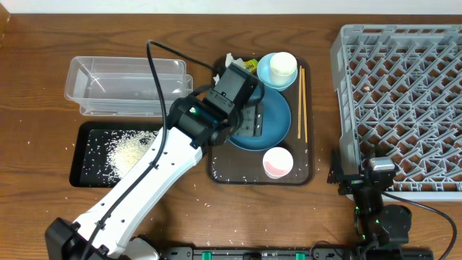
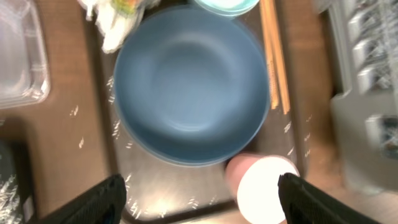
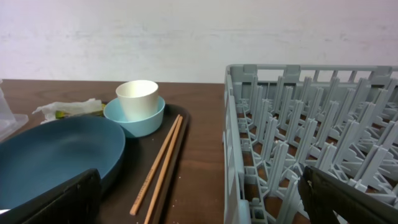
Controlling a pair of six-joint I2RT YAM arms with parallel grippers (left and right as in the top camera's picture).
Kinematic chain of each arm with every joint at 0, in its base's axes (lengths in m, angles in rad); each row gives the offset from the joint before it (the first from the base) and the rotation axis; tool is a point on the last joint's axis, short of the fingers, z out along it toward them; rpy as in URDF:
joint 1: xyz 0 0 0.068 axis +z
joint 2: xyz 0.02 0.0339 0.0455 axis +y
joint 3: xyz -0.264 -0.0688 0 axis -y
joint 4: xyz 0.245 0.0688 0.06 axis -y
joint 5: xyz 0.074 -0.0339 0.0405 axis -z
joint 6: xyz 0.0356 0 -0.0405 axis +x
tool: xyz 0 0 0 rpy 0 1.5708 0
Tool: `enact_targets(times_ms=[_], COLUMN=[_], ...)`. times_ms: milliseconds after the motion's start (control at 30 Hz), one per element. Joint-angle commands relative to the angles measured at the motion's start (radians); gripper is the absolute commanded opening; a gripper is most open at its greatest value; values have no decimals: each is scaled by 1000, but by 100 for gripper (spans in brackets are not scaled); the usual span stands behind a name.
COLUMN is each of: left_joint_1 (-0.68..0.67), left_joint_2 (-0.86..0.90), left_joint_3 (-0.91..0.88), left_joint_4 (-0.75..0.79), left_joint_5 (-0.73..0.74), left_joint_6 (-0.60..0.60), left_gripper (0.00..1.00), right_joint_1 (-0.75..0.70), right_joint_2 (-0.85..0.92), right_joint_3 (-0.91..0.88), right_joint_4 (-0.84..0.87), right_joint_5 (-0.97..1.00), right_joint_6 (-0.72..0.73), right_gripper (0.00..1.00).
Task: Sort waste into correct bins and load items into the dishwasher rack
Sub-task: 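Carry the teal plate back and set it on the brown tray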
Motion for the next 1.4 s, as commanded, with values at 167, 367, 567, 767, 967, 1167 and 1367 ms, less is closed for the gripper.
enact_targets(times_ms=[167, 367, 567, 767, 967, 1167, 1367], left_joint_1=[-30, -66, -118, -108, -92, -92, -91], left_joint_2=[9, 10, 10, 9, 9, 10, 10], left_joint_3=[-29, -30, -31, -30, -30, -31, -31], left_joint_4=[-72, -68, -54, -6, 61, 69, 32], left_joint_5=[92, 282, 272, 56, 45, 45, 34], left_joint_6=[0, 179, 287, 241, 180, 180, 182], left_gripper=[81, 81, 81, 82, 82, 82, 89], right_joint_1=[-9, -9, -9, -9, -9, -9, -9], right_joint_2=[-5, -5, -5, -5, -5, -5, -5], right_joint_3=[-2, -2, -2, -2, -2, -2, -2], right_joint_4=[-4, -4, -4, -4, -4, -4, -4], right_joint_5=[2, 2, 2, 2, 2, 2, 2], right_joint_6=[-11, -11, -11, -11, -11, -12, -12], right_gripper=[99, 99, 99, 99, 99, 99, 99])
